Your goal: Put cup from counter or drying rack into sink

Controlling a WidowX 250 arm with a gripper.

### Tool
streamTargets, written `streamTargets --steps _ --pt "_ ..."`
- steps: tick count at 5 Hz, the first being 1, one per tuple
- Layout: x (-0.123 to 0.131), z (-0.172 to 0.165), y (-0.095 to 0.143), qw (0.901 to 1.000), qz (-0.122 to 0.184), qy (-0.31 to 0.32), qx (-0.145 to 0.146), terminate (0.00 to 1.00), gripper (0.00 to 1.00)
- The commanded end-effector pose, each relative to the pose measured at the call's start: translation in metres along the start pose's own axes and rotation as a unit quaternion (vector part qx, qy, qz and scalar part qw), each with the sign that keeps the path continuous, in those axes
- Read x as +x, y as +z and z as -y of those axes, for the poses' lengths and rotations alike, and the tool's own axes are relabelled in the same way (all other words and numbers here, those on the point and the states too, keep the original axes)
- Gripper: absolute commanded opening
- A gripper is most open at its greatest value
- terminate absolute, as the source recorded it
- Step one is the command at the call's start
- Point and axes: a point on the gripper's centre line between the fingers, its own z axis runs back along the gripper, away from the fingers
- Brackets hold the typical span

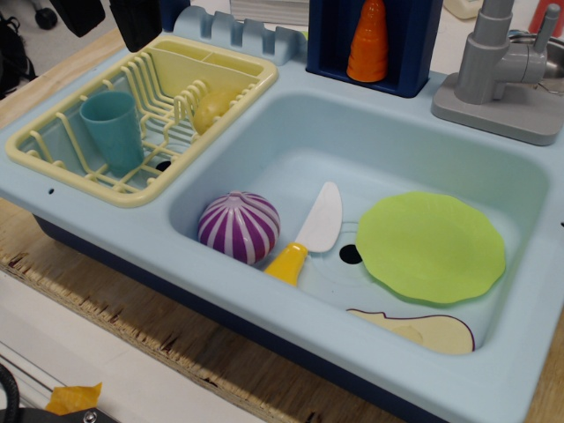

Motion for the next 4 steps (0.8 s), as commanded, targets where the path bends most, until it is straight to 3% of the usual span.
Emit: streamTargets --steps 1,2,4 --pt "0.0 0.0 0.0 1.0 0.0 0.0 0.0 0.0 1.0" --pt "-0.004 -0.001 -0.018 0.9999 -0.006 0.007 0.014 0.0 1.0" --pt "-0.011 -0.005 -0.041 0.9995 -0.023 0.022 0.001 0.0 1.0"
